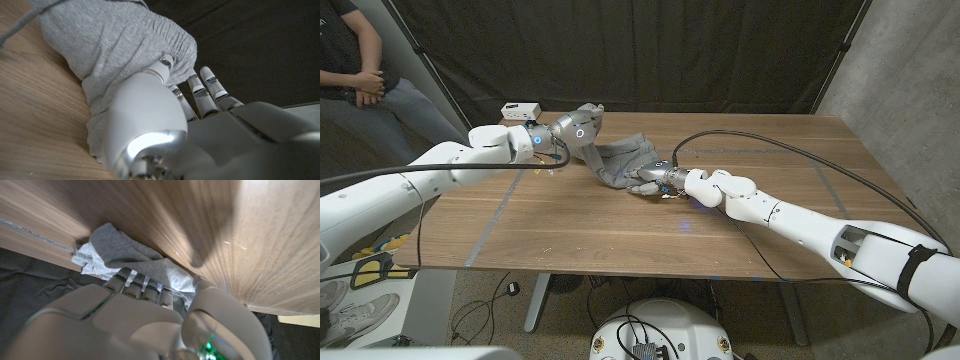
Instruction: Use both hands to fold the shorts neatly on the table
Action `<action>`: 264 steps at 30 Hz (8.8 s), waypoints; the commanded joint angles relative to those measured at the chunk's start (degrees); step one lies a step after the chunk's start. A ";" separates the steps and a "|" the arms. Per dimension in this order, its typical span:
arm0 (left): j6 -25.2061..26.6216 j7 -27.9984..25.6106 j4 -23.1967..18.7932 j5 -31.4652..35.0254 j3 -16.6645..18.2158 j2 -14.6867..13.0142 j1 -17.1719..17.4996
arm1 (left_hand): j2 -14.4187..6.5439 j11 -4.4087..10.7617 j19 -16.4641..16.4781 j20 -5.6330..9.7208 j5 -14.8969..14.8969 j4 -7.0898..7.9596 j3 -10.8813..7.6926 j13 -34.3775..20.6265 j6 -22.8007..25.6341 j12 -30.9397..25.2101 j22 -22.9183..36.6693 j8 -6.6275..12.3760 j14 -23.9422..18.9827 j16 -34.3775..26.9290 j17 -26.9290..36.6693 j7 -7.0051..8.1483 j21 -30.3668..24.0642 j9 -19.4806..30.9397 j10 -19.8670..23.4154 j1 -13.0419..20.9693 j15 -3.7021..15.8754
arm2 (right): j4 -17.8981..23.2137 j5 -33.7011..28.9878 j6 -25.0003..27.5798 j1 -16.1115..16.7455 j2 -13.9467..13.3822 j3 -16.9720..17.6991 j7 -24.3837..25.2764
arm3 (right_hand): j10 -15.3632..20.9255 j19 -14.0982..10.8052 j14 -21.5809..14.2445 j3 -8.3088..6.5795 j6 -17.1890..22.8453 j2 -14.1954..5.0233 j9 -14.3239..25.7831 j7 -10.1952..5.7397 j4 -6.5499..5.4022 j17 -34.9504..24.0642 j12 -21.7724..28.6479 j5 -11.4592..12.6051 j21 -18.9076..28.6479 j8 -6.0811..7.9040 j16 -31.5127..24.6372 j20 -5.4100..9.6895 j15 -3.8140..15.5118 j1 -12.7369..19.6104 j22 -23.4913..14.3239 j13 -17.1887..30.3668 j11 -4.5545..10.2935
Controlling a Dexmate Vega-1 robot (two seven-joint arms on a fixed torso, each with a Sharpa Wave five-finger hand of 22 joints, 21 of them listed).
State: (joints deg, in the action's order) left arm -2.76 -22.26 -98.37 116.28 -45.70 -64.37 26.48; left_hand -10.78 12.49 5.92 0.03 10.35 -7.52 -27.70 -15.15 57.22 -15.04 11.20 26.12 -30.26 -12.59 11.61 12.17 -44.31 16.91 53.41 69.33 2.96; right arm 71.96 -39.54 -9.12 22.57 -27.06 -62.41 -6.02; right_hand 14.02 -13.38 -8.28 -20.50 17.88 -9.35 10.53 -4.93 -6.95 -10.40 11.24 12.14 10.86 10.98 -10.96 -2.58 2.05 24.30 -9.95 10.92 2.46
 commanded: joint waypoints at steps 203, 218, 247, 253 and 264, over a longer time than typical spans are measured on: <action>30.89 -14.70 -6.46 -63.08 15.90 14.97 26.79 | 2.51 -3.88 -1.23 -3.17 0.53 9.91 9.64 3.85 -36.73 4.24 -0.43 -16.18 13.97 2.23 -1.38 -1.29 1.49 -6.31 -31.03 -31.95 5.44 | 31.67 18.17 23.82 23.71 -18.17 29.19 8.10 | -0.52 -1.50 -0.04 -0.55 -0.72 3.74 0.26 0.57 5.08 -0.37 0.17 2.90 0.66 0.26 -0.40 -1.45 1.49 -0.79 -0.10 0.16 -0.86; 25.44 -17.07 -10.10 -81.98 24.76 16.14 35.16 | -1.03 -6.71 -3.90 -3.86 1.04 12.70 6.56 3.87 -42.04 4.20 -0.03 -16.30 17.11 2.34 -1.20 -6.29 2.30 -6.33 -34.21 -34.22 2.73 | 29.97 28.55 17.98 28.04 -17.19 32.97 16.65 | -0.23 -1.58 -0.11 -0.95 -0.53 0.62 0.31 0.71 3.08 -0.93 0.18 2.50 0.66 0.25 -0.74 -0.21 1.62 -2.70 -0.15 0.17 -0.98; 4.76 -10.34 -4.78 -115.28 35.75 21.62 40.75 | -1.03 -12.19 -12.18 -3.79 2.39 17.94 -1.85 4.12 -47.68 4.37 0.42 -16.15 24.48 2.59 -1.38 -12.60 4.21 -6.49 -41.02 -38.92 -1.76 | 23.78 43.33 6.12 31.72 -14.04 36.59 20.79 | -1.19 -2.07 1.06 -1.42 -2.36 -0.80 0.29 1.51 0.97 -1.10 -0.23 1.41 0.80 -0.37 -0.40 3.22 0.87 -4.66 -0.18 0.17 -1.33; 0.40 -7.06 -2.69 -120.59 36.61 22.01 40.88 | -0.88 -12.83 -13.02 -3.46 2.44 18.29 -2.15 4.18 -48.40 4.47 0.40 -16.13 25.68 2.60 -1.35 -12.88 4.43 -6.51 -42.28 -40.27 -2.26 | 23.96 44.66 5.03 32.65 -13.84 36.91 21.29 | -1.39 -2.06 1.29 -1.45 -2.66 -0.87 0.29 1.71 0.59 -1.14 -0.28 1.23 0.79 -0.42 -0.37 3.64 0.82 -5.02 -0.18 0.17 -1.46; -9.54 4.50 3.97 -131.46 36.61 21.57 38.72 | -0.55 -13.62 -13.43 -2.96 2.72 18.76 -1.92 4.32 -51.03 4.68 0.38 -16.32 28.56 2.60 -1.28 -13.46 4.42 -6.55 -45.26 -43.90 -3.08 | 23.64 50.70 0.72 35.33 -11.50 39.11 22.24 | -1.66 -2.04 1.66 -1.54 -3.22 -1.19 0.28 2.05 -0.36 -1.29 -0.30 0.88 0.78 -0.47 -0.40 4.28 0.91 -5.88 -0.18 0.17 -1.65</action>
State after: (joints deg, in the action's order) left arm -3.63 -26.87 -99.70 -5.30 -9.55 -42.88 66.64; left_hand -11.37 -1.03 -7.09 -2.96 12.58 10.99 -29.52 -10.69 6.86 -10.71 11.33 9.74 -2.16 -9.93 10.13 -1.33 -40.04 10.41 8.75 26.16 -0.09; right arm 96.16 5.99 -4.65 55.78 -40.36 -25.00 15.59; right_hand 12.57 -15.32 -6.88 -21.90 15.02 -10.51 10.68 -3.08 -6.82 -11.50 11.01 13.30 11.48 10.55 -11.30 1.24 2.32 19.09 -10.00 10.92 0.80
